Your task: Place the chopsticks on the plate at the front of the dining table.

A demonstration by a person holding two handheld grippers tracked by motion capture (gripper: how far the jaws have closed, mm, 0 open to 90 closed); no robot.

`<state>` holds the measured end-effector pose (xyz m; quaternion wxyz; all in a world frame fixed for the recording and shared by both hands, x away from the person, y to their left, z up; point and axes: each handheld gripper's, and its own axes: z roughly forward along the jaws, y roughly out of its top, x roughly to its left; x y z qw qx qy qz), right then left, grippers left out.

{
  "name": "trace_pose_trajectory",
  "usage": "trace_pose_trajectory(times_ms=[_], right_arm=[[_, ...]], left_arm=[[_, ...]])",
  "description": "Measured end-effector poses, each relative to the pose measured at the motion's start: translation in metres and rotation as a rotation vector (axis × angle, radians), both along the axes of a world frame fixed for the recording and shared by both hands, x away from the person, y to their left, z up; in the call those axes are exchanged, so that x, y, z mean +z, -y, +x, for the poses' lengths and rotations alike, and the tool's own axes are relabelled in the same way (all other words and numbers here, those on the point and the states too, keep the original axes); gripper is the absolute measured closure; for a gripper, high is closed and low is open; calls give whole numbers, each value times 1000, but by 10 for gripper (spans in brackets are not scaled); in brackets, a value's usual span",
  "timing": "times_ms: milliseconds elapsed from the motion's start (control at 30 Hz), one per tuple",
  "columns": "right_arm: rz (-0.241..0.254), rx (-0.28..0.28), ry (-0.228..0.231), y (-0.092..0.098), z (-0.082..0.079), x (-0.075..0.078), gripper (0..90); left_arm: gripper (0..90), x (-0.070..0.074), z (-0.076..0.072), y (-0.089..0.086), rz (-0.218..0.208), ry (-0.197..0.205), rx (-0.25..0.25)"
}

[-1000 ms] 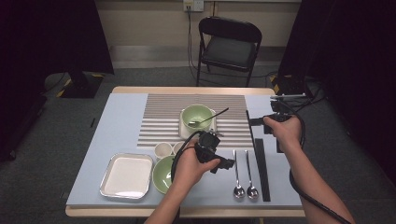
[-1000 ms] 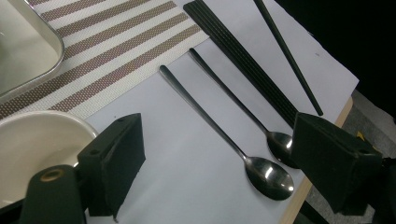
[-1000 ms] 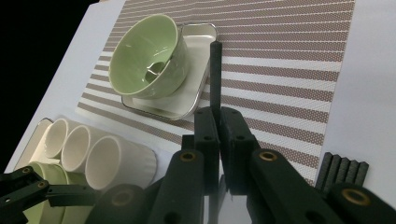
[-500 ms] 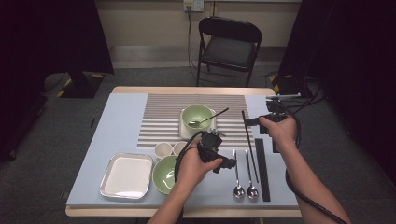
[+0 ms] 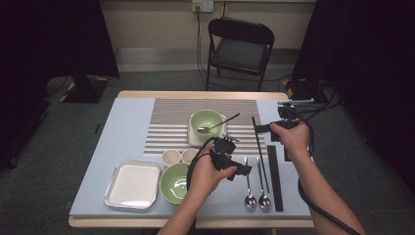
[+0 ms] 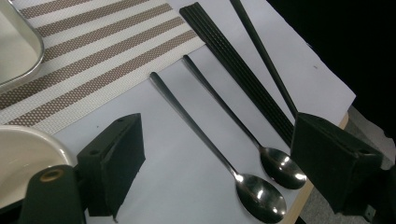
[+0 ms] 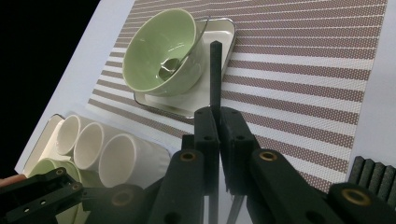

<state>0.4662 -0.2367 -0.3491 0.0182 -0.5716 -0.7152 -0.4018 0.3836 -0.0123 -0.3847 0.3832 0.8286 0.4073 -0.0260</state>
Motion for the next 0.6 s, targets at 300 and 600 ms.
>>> trace_pose_trajectory(times_ms=[300,600], right_arm=[[0,12,4,-6,-1,2,866],[-9,7,3,-8,0,2,866]], left_arm=[[173,-2,2,4,-11,-14,8],[191,-4,3,8,-28,-30,13]])
